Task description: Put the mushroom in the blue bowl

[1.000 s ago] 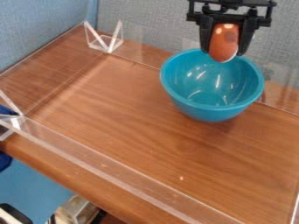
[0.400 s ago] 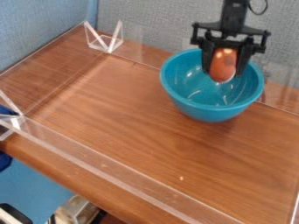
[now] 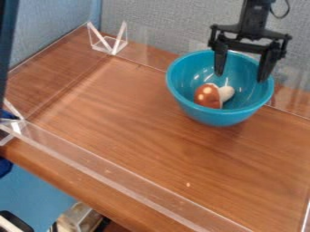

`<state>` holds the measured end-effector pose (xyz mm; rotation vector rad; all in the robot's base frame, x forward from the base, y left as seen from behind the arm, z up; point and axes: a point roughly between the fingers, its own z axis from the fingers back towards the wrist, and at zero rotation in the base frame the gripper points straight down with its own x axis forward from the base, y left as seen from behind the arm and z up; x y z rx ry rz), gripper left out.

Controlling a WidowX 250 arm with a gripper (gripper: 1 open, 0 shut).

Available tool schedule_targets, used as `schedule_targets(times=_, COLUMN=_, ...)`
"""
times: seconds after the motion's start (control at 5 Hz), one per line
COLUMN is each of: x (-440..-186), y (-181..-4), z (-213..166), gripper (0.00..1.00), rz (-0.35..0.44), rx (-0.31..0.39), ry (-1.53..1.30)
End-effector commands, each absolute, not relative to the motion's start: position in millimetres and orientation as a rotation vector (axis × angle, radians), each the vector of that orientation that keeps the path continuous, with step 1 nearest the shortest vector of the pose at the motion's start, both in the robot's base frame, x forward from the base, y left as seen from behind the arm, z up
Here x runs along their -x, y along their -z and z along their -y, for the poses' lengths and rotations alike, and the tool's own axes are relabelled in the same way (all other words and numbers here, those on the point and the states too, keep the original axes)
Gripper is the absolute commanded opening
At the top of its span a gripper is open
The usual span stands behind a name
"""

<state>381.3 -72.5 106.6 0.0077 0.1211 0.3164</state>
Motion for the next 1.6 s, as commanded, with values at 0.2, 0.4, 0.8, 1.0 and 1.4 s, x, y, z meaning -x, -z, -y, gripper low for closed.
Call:
schedule_targets(times=0.2, x=-389.3, y=-138.7, z=58.4, gripper=1.0, rz=-0.04, rx=0.007, ry=-0.319)
schedule_targets(times=0.4, x=-387.5, y=-132.0, z=47.9, gripper=1.0, rz=-0.048, rx=-0.004, ry=-0.339)
schedule_targets(times=0.8, x=-387.9, y=-131.2, z=36.9, gripper=1.0, rz=-0.05, rx=-0.018, ry=-0.367)
schedule_targets(times=1.0, x=-389.4, y=-131.6, z=34.4, gripper=1.0, rz=-0.055, rx=-0.027, ry=-0.379)
schedule_targets(times=1.4, x=-386.4, y=-108.0, z=45.5, gripper=1.0, rz=-0.067, rx=-0.049, ry=-0.322)
